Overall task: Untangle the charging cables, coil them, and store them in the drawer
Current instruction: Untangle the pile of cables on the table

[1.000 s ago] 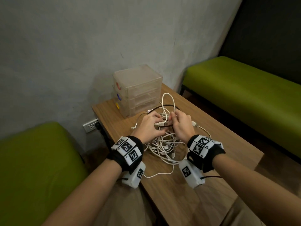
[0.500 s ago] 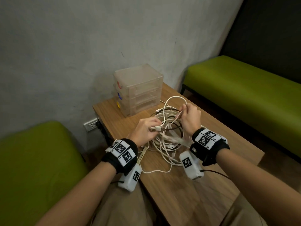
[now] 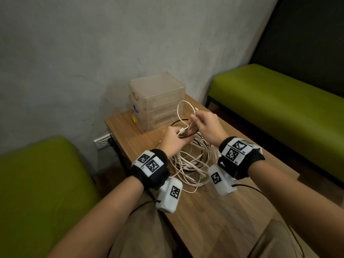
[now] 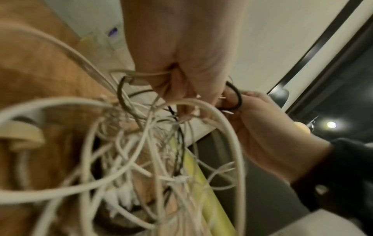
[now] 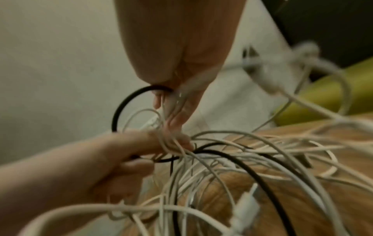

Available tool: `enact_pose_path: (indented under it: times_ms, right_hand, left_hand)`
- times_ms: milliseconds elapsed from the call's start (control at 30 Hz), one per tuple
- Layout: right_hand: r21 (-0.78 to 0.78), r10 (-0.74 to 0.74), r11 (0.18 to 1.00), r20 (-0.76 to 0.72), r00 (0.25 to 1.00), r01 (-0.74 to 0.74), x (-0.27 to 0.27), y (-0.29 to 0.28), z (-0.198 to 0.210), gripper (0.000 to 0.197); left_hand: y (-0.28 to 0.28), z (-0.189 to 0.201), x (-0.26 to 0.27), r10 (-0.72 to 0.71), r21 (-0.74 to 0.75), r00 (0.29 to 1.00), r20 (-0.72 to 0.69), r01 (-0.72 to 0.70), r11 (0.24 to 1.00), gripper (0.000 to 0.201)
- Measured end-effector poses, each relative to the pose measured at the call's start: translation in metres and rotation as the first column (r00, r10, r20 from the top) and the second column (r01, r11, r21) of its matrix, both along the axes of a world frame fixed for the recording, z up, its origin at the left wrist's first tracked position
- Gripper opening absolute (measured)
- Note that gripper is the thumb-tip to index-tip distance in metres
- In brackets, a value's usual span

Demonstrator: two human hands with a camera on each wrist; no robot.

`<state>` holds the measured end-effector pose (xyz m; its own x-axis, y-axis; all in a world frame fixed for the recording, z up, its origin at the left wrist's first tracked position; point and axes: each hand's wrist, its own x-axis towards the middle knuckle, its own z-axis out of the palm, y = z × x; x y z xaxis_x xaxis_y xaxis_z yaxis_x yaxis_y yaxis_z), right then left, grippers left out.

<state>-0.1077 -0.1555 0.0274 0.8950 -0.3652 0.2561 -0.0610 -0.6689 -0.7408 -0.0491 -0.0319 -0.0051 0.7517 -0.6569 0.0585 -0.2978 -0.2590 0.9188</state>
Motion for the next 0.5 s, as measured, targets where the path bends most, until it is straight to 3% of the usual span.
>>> enact_pose_path:
  times_ms: [100,300,400,500]
  right_hand:
    - [0.043,-0.052,0.998,0.021,0.998,0.051,-0.0004,-0.0009,-0.0026,0.027]
    - [0.132,-0.339,0.938,0.144,0.930,0.321,-0.0027,-0.0083,-0.0091,0.027]
    - [0.153,-0.339,0.936,0.157,0.928,0.316,-0.0047,-0.0071,-0.0062,0.027]
    - [0.123,-0.249,0.962,0.028,0.968,0.244,-0.0075,-0.0055,-0.0084,0.027]
  left_hand:
    - [-0.0025,0.0018,0.0050,-0.014,0.176,0.989,0.145,-0.012,0.984,0.012]
    - [-0.0039,0.0033,0.0013,-0.010,0.182,0.965,0.262,-0.039,0.982,0.013]
    - [-0.0016,0.0008,-0.0009,0.028,0.107,0.945,0.326,-0.067,0.992,0.011]
    - [0.0032,-0.0063,0.0030,0.066,0.123,0.915,0.397,-0.125,0.985,0.025]
